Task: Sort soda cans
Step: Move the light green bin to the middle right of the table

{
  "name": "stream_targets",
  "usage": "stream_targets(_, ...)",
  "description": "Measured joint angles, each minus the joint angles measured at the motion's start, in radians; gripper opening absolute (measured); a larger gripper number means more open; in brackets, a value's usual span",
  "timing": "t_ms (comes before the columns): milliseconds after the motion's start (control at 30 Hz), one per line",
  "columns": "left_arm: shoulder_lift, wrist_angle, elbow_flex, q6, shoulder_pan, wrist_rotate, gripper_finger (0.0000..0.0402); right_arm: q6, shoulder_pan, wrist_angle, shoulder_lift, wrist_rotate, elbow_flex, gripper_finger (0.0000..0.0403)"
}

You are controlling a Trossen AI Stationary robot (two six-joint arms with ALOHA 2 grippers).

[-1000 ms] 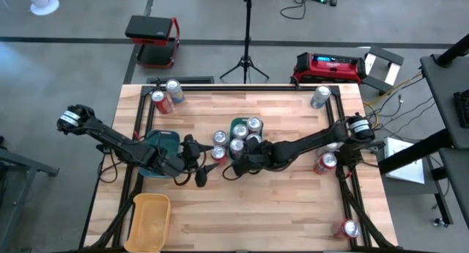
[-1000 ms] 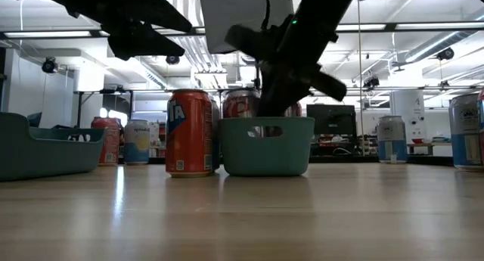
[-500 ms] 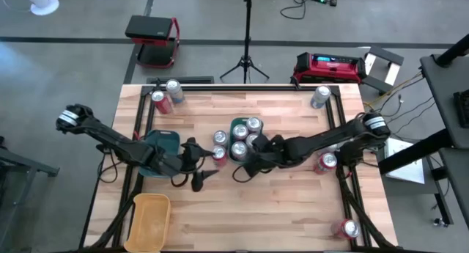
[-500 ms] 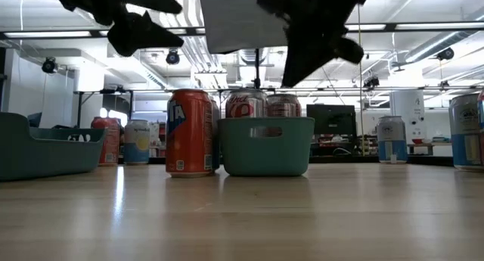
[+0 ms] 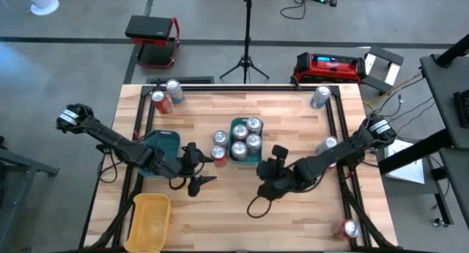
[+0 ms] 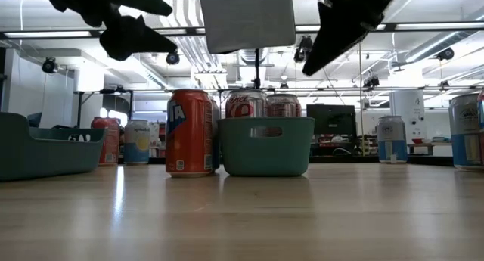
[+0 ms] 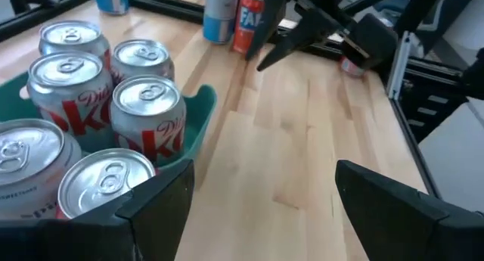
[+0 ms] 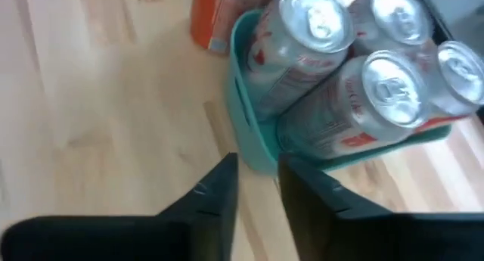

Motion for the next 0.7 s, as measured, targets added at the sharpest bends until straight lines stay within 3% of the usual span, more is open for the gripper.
stream_targets(167, 0.016, 0.003, 0.0, -0.013, 0.0, -0.006, 0.0306, -0.158, -0.033, 0.092, 0.0, -0.117, -0.044, 0.0157)
stream_targets(333, 0.025, 0.007, 0.0, -0.009, 0.0, -0.012, 0.0306, -0.29, -0.09, 0.208, 0.0, -0.227, -0.081, 0.0196)
stream_targets(700, 0.025, 0.053, 0.0, 0.081, 0.009, -0.069, 0.0306, -0.427, -0.19, 0.319, 0.0, -0.265, -0.185, 0.0198)
